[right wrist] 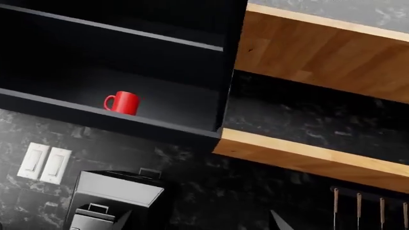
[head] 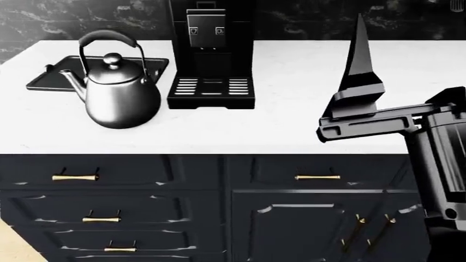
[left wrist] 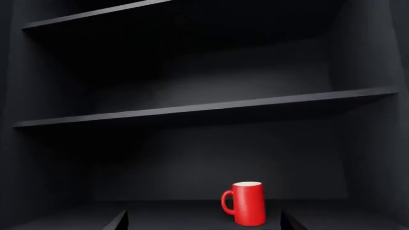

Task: Pick the kettle from the counter and place it on the tray. Then pick the mug from the cabinet and place it on the tray. Then close the cabinet doors.

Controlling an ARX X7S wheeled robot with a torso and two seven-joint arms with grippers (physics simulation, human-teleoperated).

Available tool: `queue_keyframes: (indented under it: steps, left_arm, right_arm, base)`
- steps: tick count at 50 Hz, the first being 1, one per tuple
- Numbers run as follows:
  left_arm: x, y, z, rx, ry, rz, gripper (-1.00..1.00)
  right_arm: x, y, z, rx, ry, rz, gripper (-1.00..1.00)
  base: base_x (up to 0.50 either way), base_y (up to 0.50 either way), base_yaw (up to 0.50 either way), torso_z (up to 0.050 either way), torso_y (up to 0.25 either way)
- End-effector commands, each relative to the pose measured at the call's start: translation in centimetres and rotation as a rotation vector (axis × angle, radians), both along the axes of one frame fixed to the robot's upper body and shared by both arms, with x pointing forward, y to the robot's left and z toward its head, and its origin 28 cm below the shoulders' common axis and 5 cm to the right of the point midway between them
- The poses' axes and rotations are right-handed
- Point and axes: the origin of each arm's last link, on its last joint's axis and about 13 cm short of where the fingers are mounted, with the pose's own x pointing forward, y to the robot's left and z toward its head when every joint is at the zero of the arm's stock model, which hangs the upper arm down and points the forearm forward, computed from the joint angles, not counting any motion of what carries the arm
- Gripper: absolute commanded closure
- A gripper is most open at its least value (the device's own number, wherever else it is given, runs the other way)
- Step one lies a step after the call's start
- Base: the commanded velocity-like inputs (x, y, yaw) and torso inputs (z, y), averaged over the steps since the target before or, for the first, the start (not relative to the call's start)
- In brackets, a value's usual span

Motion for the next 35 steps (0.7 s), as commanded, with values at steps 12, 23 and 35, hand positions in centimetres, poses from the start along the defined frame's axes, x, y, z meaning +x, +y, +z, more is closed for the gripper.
queue_keyframes:
  steps: [12, 23, 35]
  left_arm:
    - [0.1, 0.1, 0.0, -0.002, 0.009, -0.007, -1.00]
    - [0.0, 0.5, 0.0, 0.000, 0.006, -0.003, -1.00]
    - [0.3, 0.8, -0.1, -0.011, 0.013, 0.005, -1.00]
  right_arm:
    - [-0.6, -1.4, 3.6, -0.015, -0.029, -0.092, -1.00]
    - [-1.0, -2.0, 8.7, -0.046, -0.070, -0.117, -1.00]
    - [-0.9, -1.9, 8.3, -0.052, -0.060, -0.107, -1.00]
  base:
    - [0.00, -0.37, 0.00, 0.000, 0.000]
    - [0.00, 0.00, 0.00, 0.000, 0.000]
    - [0.42, 0.00, 0.00, 0.000, 0.000]
